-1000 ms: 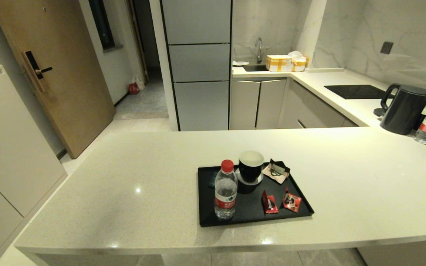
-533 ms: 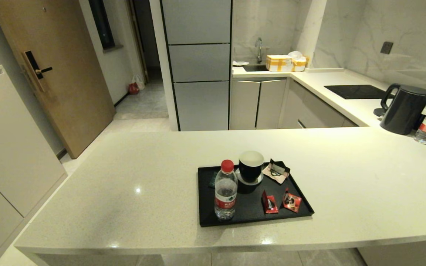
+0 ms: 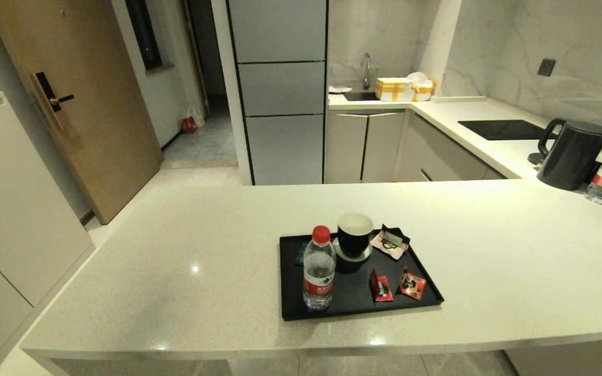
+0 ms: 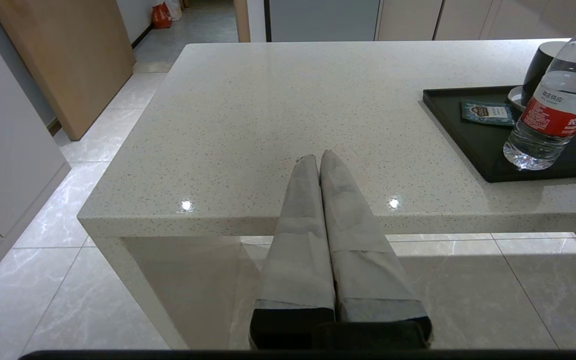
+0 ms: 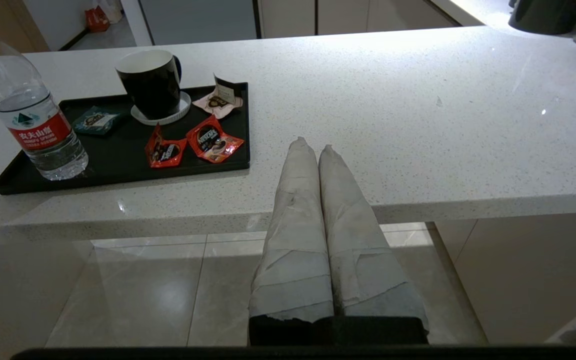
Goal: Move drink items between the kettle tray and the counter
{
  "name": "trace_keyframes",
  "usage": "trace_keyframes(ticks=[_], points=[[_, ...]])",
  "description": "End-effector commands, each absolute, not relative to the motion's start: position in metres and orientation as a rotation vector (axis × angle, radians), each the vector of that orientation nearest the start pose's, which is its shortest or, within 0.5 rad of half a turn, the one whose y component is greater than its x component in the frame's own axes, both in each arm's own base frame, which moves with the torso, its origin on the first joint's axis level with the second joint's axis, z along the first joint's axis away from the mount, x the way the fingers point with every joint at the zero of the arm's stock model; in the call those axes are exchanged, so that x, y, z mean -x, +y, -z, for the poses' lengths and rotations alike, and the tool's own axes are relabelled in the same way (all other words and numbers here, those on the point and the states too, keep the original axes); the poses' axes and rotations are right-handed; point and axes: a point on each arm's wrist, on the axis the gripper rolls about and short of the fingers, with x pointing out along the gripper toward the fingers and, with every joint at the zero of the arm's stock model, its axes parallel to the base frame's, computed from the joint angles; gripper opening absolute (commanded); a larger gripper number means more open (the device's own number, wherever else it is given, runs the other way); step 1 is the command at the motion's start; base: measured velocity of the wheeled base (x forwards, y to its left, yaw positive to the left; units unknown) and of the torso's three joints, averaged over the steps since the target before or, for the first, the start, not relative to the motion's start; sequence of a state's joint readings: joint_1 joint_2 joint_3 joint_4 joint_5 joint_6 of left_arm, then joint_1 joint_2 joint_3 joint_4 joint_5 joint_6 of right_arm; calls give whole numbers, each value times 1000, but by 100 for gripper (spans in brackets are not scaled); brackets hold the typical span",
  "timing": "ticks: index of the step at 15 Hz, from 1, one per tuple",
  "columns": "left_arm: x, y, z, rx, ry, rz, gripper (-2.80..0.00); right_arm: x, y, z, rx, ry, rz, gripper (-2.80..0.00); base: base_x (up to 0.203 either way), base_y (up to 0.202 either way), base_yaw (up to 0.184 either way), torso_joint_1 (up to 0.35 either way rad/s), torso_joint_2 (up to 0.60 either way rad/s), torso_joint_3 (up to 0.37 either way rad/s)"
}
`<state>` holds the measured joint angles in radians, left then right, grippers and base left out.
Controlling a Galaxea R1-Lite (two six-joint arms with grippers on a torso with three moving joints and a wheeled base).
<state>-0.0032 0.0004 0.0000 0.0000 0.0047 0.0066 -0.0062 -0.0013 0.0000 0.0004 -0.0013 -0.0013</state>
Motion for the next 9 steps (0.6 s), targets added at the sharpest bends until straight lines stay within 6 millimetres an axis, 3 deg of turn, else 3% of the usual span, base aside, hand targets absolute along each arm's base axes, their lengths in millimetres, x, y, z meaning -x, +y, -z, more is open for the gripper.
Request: trace_keyframes(ticks=[1, 9], points=[[23, 0, -75, -6, 0, -2, -280, 23, 0, -75, 3, 3, 8, -280, 0, 0, 0, 0, 0, 0], [23, 0, -75, -8, 0, -2, -280, 23, 0, -75, 2, 3, 9, -280, 0, 0, 0, 0, 0, 0]])
